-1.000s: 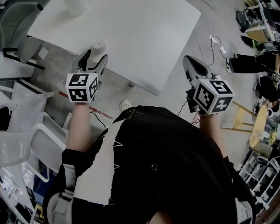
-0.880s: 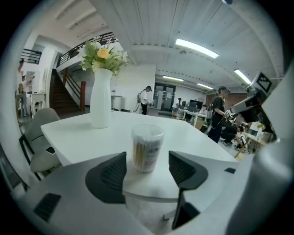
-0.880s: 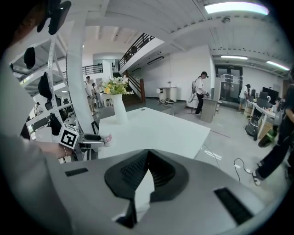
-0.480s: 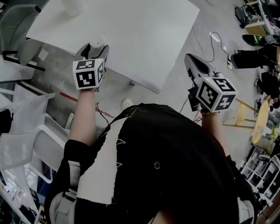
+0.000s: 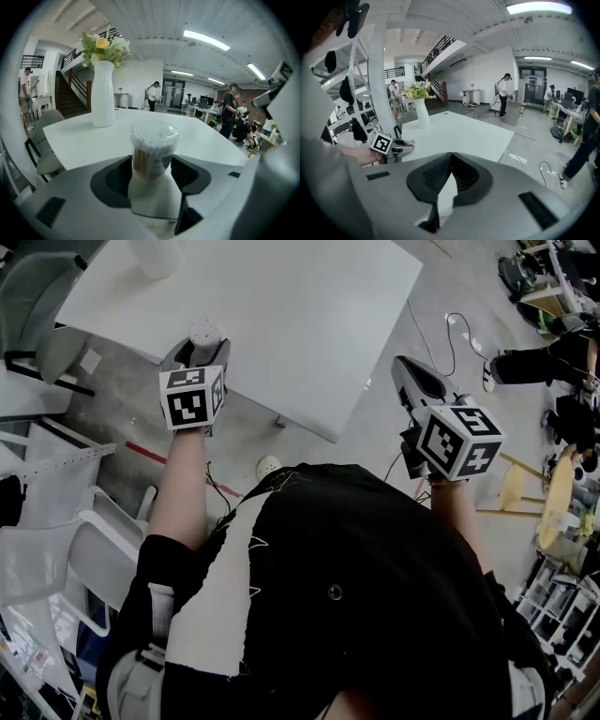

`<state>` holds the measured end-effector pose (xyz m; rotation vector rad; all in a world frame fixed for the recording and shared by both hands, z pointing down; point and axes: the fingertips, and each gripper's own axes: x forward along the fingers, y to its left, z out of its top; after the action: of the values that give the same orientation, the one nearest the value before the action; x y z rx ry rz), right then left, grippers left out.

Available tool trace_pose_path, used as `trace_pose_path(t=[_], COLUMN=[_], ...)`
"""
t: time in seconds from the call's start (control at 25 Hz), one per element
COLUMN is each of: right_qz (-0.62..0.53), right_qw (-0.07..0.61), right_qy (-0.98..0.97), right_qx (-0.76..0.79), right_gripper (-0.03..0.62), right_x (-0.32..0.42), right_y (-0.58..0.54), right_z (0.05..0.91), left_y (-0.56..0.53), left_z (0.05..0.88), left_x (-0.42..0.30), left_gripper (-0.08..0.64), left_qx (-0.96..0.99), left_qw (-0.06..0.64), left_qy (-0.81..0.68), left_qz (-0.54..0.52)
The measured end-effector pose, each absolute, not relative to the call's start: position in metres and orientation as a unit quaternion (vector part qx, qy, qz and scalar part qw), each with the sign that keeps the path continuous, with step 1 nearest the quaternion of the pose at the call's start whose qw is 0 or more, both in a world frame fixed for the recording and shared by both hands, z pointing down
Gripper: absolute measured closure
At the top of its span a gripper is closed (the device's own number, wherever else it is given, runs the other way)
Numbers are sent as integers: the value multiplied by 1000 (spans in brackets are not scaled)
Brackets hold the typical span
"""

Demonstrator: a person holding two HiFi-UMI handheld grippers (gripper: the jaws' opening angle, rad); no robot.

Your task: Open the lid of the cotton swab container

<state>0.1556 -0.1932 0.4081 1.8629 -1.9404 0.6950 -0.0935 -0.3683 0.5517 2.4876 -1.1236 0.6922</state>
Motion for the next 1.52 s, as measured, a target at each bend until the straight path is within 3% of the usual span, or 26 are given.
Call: trace_pose_path(t=[0.76,1.52], right_qz=[247,263], right_qw=[171,171], right_qy=[-722,-790], right_qx=[623,528], right_gripper=[588,588], right_x=[127,36], right_y=[-212,-267], right_z=[416,433], left_y=[-346,-317], left_z=[551,513], left_x=[-103,-111], left_gripper=[298,301], left_qx=[874,892], left_qw=[201,210], left_qy=[-368,-340], left_qz=[246,213])
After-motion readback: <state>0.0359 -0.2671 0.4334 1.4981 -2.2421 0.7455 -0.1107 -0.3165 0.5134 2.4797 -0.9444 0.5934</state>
